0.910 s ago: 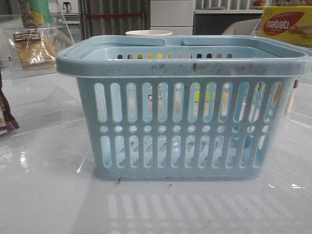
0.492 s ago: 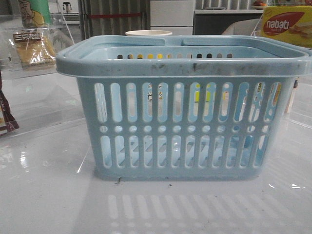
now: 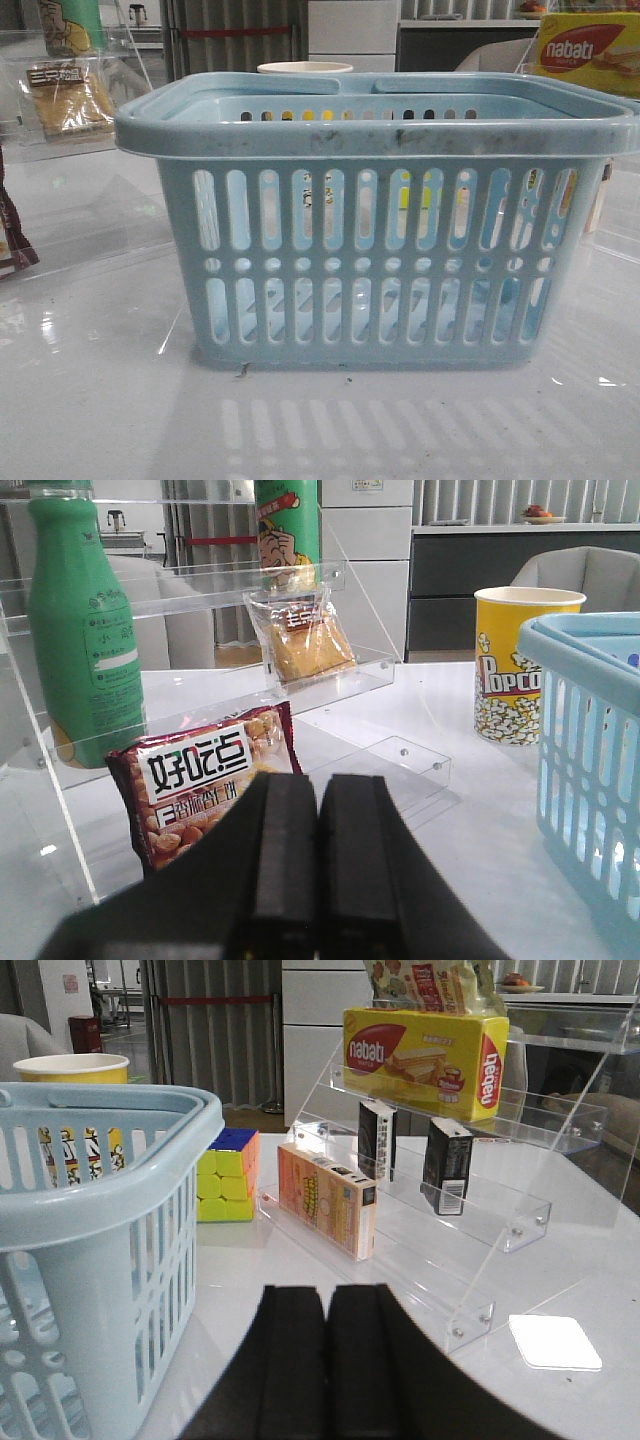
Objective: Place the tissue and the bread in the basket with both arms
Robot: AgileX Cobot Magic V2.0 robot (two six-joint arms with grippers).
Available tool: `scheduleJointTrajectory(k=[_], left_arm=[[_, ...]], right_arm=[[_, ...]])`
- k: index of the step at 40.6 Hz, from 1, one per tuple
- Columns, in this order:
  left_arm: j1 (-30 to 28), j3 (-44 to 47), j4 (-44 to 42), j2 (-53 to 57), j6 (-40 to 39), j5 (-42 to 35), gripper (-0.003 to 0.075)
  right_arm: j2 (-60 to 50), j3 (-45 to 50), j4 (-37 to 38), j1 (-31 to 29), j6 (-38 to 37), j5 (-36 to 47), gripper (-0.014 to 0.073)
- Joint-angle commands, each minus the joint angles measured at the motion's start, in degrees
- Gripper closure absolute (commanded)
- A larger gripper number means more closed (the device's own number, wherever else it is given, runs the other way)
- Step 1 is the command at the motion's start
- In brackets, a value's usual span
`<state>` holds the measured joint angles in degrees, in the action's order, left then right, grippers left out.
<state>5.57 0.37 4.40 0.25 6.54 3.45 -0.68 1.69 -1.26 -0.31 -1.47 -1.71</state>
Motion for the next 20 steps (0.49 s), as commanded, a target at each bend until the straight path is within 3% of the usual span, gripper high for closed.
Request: scheduleJointTrajectory(k=[1,8,20], left_arm=[[0.4,0.2,0.5,1.0,-0.2,-6.1,0.0627],[0.4,-3.7,0.8,1.0,-0.2,-7.4,0.0627],[0.4,-21.1,0.8,-2.1,-0.2,-1.6,0.0627]], right_arm=[[-1.1,-0.6,0.1,-0.3,-0.1,5.8,0.0536],[-1.1,-6.4,-0.6,-0.3,-0.1,4.1,0.0536],[2.9,-26.3,-0.8,-0.3,-0.1,-9.1,0.0536]])
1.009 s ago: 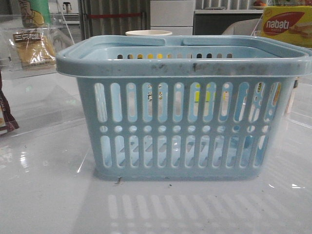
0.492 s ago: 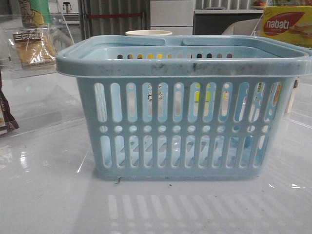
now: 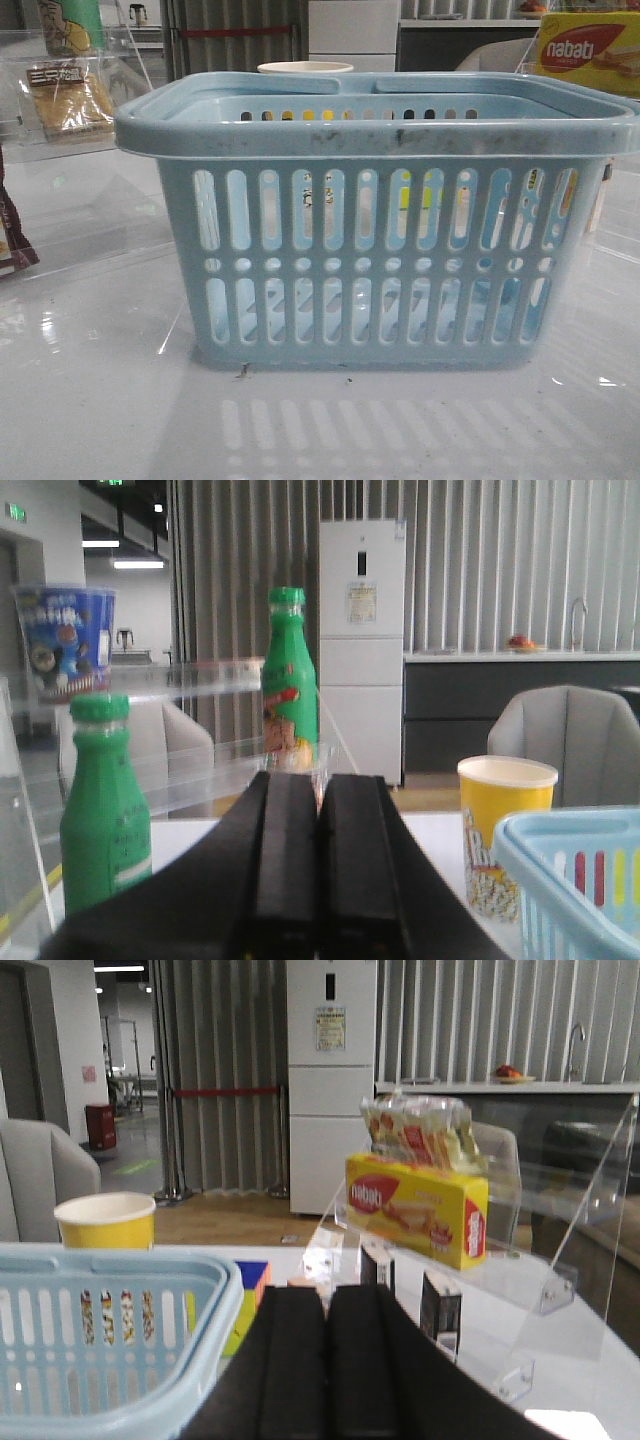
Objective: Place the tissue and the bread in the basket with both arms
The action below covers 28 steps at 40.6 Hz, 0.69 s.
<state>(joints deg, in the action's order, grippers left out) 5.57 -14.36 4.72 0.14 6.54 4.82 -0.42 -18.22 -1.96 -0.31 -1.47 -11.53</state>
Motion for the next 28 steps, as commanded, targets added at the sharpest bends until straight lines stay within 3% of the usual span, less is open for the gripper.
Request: scheduleJointTrajectory(k=[1,13,28], left_arm=[[0.4,-8.3,0.5,-2.7,-0.2,-2.4,0.0627],[0.4,-25.5,0.5,-16.1,-0.2,15.8,0.0627],[0.4,-25.9,0.5,-29.3,-0.2,27.6,0.0627]], right_arm=[[3.7,-8.2,-0.1,-0.3,-0.1,-0.3,0.0536],[15.9,-20.2,-0.1,-0.3,-0.1,-12.7,0.0536],[28.5,-19.9,-0.1,-0.3,-0.1,-22.0,0.0536]])
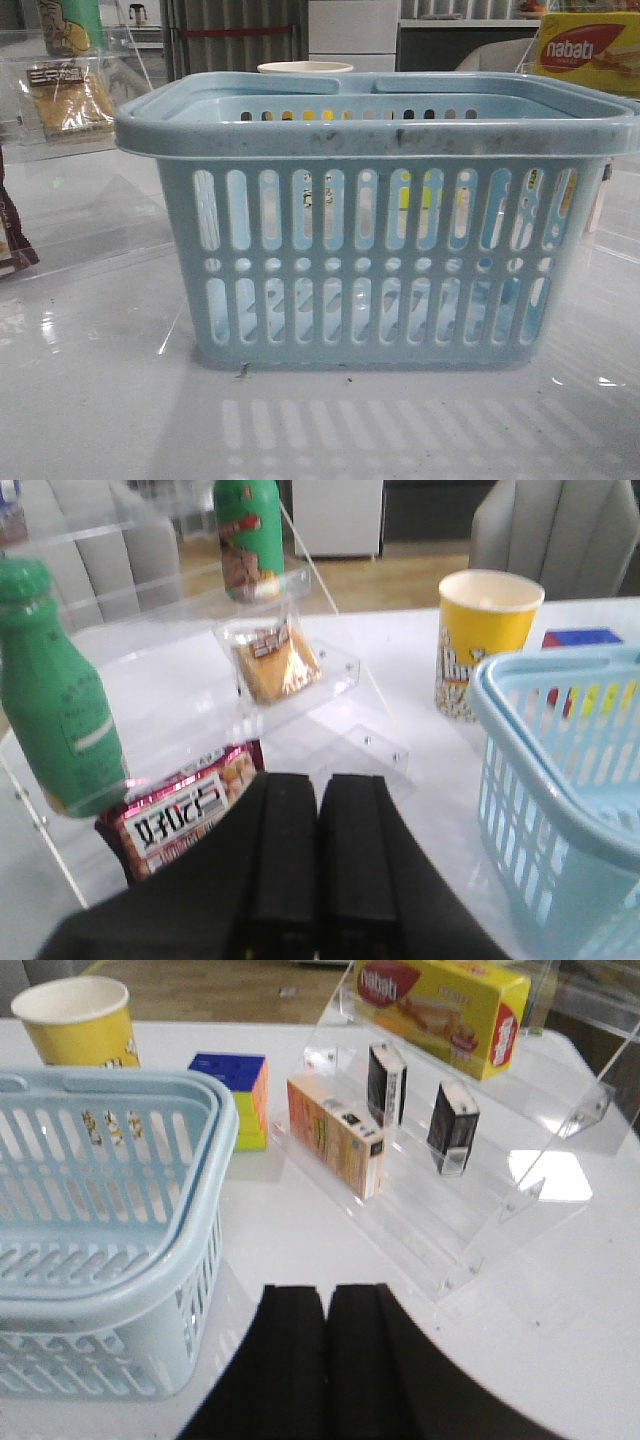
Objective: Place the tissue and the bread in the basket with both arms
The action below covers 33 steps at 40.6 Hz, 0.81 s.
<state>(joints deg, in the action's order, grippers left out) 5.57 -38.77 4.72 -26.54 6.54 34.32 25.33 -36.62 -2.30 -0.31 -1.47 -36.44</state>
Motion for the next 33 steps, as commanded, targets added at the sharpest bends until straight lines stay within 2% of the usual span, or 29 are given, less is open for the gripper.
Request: scheduleJointTrajectory(k=[1,14,16,23,25,27,33], left_arm=[[0.4,-1.5,0.5,-3.3,-0.2,-1.1,0.0627],[0.4,-1.5,0.5,-11.2,-0.2,0.4,0.0611],[0.4,-1.5,0.5,-11.8,-0.2,0.3,0.0578],[0.4,-1.5,0.5,-12.9,-0.2,-0.9,0.0316],[0.4,-1.5,0.5,-13.0,-0.2,-1.0,0.0283],[0.4,-1.5,0.5,-13.0,-0.2,-1.0,0.0283],[0.4,-1.5,0.5,-13.0,-0.2,-1.0,0.0285]], right_arm=[[3.5,-1.5,0.3,-0.3,-0.1,2.6,0.0536],[11.6,-1.5,0.3,-0.3,-0.1,0.0,0.0522],[12.5,-1.5,0.3,-0.3,-0.1,0.0,0.0468],[14.9,-1.5,0.3,-0.3,-0.1,0.0,0.0083],[15.6,-1.5,0.3,-0.3,-0.1,0.0,0.0005],[16.6,-1.5,0.7,-0.3,-0.1,0.2,-0.0036],[20.6,-2.9,1.9,-2.3,-0.2,3.1,-0.0019]])
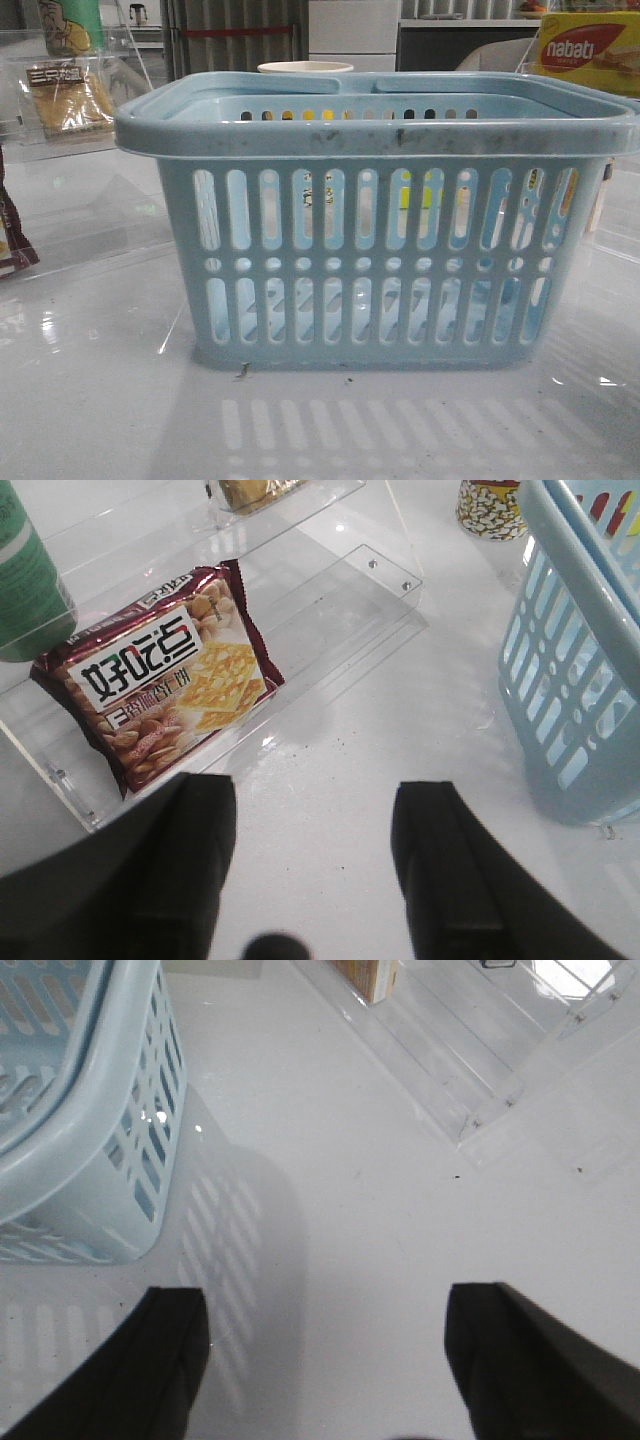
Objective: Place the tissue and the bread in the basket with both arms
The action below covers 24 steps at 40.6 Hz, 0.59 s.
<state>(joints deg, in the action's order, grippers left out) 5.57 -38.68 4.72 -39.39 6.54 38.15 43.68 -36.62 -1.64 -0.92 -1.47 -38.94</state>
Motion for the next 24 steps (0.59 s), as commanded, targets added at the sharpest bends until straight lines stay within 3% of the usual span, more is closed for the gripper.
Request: scheduleJointTrajectory(k=[1,12,24], left_arm=[[0.4,-1.6,0.5,-0.2,-0.2,-4.8,0.0285],[0.4,-1.6,0.5,-0.2,-0.2,-4.7,0.0285],[0.4,-1.6,0.5,-0.2,-0.2,-4.7,0.0285]], right_arm=[[3.4,-3.5,1.2,-2.8,-0.4,5.9,-0.0019],[18.1,-15.8,0.3,-12.6,-0.4,5.9,-0.0019],[35.4,-31.3,-0.4,-14.0,-0.4,5.9,-0.0019]])
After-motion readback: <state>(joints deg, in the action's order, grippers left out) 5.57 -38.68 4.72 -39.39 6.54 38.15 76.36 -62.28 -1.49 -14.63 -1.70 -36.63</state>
